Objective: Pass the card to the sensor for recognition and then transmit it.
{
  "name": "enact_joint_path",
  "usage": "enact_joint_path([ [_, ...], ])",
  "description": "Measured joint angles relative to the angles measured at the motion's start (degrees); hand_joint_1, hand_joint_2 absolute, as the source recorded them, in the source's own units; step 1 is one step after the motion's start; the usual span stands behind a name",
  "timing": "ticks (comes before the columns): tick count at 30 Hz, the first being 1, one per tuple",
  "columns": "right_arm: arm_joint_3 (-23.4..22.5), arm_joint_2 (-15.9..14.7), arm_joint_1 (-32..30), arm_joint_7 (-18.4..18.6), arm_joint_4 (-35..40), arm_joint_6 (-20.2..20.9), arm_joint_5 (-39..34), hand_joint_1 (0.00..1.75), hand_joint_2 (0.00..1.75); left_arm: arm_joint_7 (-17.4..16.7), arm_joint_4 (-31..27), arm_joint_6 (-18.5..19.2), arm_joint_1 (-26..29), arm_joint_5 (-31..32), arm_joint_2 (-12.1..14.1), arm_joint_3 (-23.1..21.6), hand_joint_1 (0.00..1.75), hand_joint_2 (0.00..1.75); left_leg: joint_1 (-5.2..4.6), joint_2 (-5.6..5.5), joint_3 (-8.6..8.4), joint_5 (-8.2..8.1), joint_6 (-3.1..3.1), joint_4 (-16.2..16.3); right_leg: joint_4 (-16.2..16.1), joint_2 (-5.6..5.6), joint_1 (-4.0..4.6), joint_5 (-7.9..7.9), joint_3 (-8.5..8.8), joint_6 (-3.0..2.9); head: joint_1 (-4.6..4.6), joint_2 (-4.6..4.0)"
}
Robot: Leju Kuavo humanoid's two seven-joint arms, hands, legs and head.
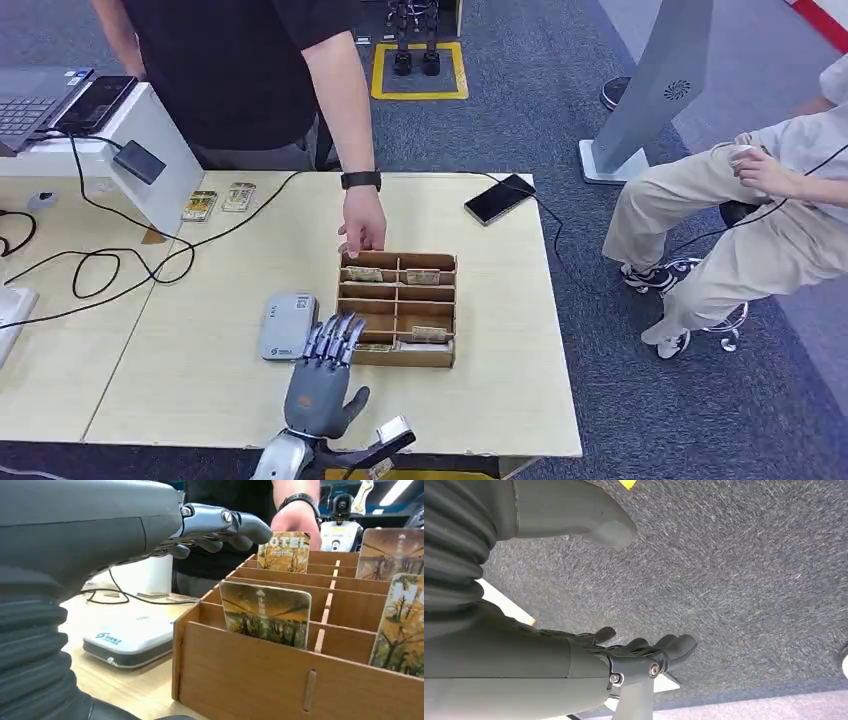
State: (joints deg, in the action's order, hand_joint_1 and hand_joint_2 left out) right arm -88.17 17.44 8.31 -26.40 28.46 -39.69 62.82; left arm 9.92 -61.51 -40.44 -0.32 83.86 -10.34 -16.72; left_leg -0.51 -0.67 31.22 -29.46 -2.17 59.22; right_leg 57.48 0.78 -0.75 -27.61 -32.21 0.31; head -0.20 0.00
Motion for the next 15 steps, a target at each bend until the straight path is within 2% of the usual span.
enact_joint_path([
  [2, 0.0, 0.0, 0.0, 0.0, 0.0, 0.0, 0.0, 0.0, 1.75, -0.68, 0.11, 0.0, -0.06, -0.02, 0.18, -0.42, 0.0, 1.75, 0.0, 0.0, 0.0, 0.0, 0.0, 0.0, 0.0, 0.0, 0.0, 0.0, 0.0, 0.0, -0.02, 0.0],
  [3, 0.0, 0.0, 0.0, 0.0, 0.0, 0.0, 0.0, 0.0, 1.75, -1.05, 0.13, 0.0, -0.09, -0.07, 0.24, -0.59, 0.66, 1.75, 0.0, 0.0, 0.0, 0.0, 0.0, 0.0, 0.0, 0.0, 0.0, 0.0, 0.0, 0.0, 0.0, 0.0],
  [4, 0.0, 0.0, 0.0, 0.0, 0.0, 0.0, 0.05, 0.0, 1.75, -1.27, 0.17, 0.0, -0.12, -0.13, 0.33, -0.77, 1.75, 1.75, 0.0, 0.0, 0.0, 0.0, 0.0, 0.0, 0.0, 0.0, 0.0, 0.0, 0.0, 0.0, 0.0, 0.0],
  [15, 0.0, 0.0, -0.01, 0.2, 0.0, 0.0, 0.15, 0.0, 1.75, -6.52, 2.1, 0.0, -1.88, 0.52, 0.96, -2.25, 1.75, 1.75, 0.0, 0.01, 0.0, 0.0, 0.0, 0.0, 0.0, 0.0, 0.0, 0.0, 0.0, 0.0, 0.0, 0.0],
])
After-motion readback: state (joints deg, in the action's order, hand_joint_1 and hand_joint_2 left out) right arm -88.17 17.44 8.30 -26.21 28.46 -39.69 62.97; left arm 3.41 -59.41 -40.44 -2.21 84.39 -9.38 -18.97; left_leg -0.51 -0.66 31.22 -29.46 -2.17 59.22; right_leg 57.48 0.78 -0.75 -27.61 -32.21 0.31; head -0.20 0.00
